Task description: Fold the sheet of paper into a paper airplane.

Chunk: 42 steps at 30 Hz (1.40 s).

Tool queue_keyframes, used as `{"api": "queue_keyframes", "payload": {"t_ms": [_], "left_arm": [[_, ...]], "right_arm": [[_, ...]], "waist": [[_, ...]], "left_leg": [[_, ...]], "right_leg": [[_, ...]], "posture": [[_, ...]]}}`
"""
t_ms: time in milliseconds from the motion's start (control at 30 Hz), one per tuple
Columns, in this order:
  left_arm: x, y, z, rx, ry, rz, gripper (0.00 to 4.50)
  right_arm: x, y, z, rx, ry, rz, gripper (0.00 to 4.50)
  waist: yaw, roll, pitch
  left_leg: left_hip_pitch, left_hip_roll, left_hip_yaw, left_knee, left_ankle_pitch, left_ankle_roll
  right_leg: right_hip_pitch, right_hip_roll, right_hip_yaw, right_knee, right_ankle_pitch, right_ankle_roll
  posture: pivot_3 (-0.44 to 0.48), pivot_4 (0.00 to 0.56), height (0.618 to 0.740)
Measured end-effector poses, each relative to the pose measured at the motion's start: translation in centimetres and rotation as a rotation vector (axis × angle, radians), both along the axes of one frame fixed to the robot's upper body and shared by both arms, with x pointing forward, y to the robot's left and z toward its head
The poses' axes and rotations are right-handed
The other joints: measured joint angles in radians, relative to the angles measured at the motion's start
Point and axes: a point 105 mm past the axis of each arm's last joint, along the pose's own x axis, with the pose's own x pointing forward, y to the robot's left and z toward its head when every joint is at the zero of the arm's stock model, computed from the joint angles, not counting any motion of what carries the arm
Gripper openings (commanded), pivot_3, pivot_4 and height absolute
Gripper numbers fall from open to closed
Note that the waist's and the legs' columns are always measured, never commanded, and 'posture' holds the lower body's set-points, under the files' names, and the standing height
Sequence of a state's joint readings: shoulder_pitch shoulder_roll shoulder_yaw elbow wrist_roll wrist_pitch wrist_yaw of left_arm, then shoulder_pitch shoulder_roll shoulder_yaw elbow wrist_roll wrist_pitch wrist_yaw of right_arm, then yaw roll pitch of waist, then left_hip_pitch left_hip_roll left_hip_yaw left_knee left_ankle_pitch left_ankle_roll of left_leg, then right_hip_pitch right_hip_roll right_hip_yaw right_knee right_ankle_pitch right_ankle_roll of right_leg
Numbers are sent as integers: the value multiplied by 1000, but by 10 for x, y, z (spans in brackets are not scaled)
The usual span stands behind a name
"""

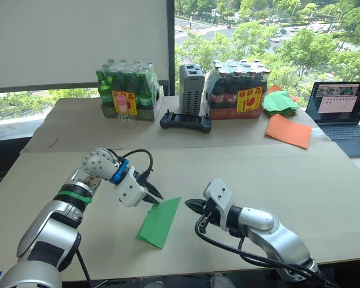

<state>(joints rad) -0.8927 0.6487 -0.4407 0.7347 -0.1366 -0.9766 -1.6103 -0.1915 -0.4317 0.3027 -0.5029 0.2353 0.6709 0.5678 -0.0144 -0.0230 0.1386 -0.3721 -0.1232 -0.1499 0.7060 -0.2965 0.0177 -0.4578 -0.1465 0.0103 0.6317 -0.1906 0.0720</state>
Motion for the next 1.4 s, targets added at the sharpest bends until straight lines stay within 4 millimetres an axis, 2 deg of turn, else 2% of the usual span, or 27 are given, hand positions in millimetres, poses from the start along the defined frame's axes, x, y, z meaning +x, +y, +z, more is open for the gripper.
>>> {"api": "queue_keyframes", "payload": {"t_ms": [133, 267, 633, 800, 900, 967, 1100, 1167, 1300, 1400], "left_arm": [[7, 0, 7, -10, -3, 27, 1785], [7, 0, 8, -1, -20, 17, 3139], [-4, -12, -2, 1, -55, -95, 3139], [-18, -10, -16, 42, -15, -142, 1640], [-20, -6, -15, 51, -14, -145, 581], [-20, -5, -14, 54, -17, -145, 31], [-20, -5, -15, 61, -7, -130, 31], [-15, -4, -14, 53, 18, -63, 31], [7, -8, -1, -16, 72, 229, 31], [11, -13, 2, -47, 154, 421, 31]], "right_arm": [[1, 0, -1, -5, -1, -3, 0], [2, 0, -2, -4, -2, -8, 0], [3, 1, -2, 3, -2, -16, 0], [3, 0, -3, 1, -4, -21, 0], [4, 0, -3, 0, -4, -23, 0], [4, 0, -3, 0, -4, -25, 0], [7, -3, 1, 5, -15, -38, 0], [13, -8, 8, 15, -40, -65, 0], [24, -32, 27, 5, -112, -151, 0], [26, -43, 34, -11, -142, -188, 0]], "waist": [[0, 0, 0], [-1, 0, 0], [0, 0, 0], [-3, 0, 0], [-1, 0, 0], [0, 0, 0], [0, 0, 0], [0, 0, 0], [-1, 0, 0], [-5, 0, 0]], "left_leg": [[0, 0, 0, 1, 0, 0], [0, 0, 0, 1, 0, 0], [-1, 0, 0, 5, -1, 2], [-1, 0, 1, 5, -1, 2], [-1, 0, 1, 5, -1, 2], [-1, -1, 1, 6, -1, 2], [-1, -1, 1, 6, -1, 2], [-1, -1, 1, 6, -1, 2], [-1, -1, 1, 6, -2, 3], [-1, -1, 1, 6, -2, 3]], "right_leg": [[0, 0, 0, 0, 0, 0], [0, 0, 0, 0, 0, 0], [0, 0, 0, 1, 1, 1], [0, 0, 1, 1, 1, 1], [0, 0, 1, 1, 1, 1], [0, 0, 1, 1, 1, 2], [0, 0, 1, 1, 1, 2], [0, 0, 1, 1, 1, 2], [0, 0, 1, 1, 1, 3], [0, 0, 2, 2, 0, 4]], "posture": [[0, 150, 696], [0, 150, 696], [0, 150, 696], [0, 150, 696], [0, 150, 696], [0, 150, 696], [0, 150, 696], [0, 150, 696], [0, 150, 696], [0, 150, 696]]}}
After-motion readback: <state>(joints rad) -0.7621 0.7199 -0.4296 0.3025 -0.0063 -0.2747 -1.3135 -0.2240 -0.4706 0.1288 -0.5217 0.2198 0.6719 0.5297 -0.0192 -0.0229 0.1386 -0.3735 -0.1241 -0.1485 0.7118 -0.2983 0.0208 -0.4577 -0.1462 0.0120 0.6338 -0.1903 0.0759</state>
